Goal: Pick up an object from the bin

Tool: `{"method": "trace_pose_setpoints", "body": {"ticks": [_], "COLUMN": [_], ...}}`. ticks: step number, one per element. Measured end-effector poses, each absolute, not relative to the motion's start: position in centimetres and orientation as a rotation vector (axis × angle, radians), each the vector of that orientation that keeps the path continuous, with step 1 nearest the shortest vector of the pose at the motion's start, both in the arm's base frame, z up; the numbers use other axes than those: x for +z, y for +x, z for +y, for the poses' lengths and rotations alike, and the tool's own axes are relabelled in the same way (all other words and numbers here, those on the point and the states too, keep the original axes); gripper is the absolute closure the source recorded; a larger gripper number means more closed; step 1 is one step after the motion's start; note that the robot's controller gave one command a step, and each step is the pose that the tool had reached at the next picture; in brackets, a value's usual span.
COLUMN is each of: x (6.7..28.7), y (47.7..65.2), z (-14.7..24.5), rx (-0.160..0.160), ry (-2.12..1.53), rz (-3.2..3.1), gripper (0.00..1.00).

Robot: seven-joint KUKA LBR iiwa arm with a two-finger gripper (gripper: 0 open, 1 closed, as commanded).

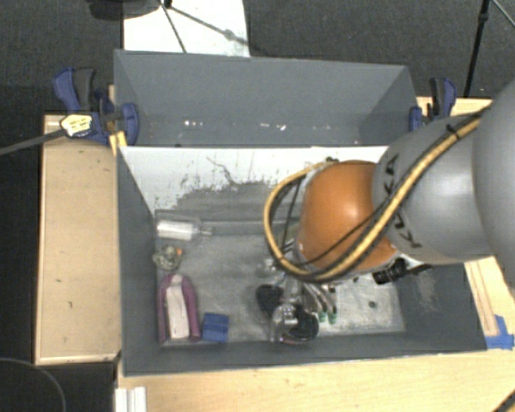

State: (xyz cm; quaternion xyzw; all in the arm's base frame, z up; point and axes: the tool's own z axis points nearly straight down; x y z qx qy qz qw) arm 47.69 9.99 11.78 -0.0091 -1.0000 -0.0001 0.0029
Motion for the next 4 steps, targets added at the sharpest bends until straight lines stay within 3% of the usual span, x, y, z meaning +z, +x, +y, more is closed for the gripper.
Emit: {"method": "trace_pose_setpoints", "body": {"ticks": [1, 2, 3, 4], "x": [7.2, 7.2, 7.4, 28.2], "y": [48.1, 49.4, 49.6, 49.4], "z": [7.4, -2.2, -1.8, -3.7], "rx": [-0.007, 0.003, -0.002, 0.004], "ry": [-0.109, -0.143, -0.142, 0.288], "rz": [-3.150, -3.148, -3.154, -3.139], "gripper": [0.00, 0.00, 1.00, 1.00]}}
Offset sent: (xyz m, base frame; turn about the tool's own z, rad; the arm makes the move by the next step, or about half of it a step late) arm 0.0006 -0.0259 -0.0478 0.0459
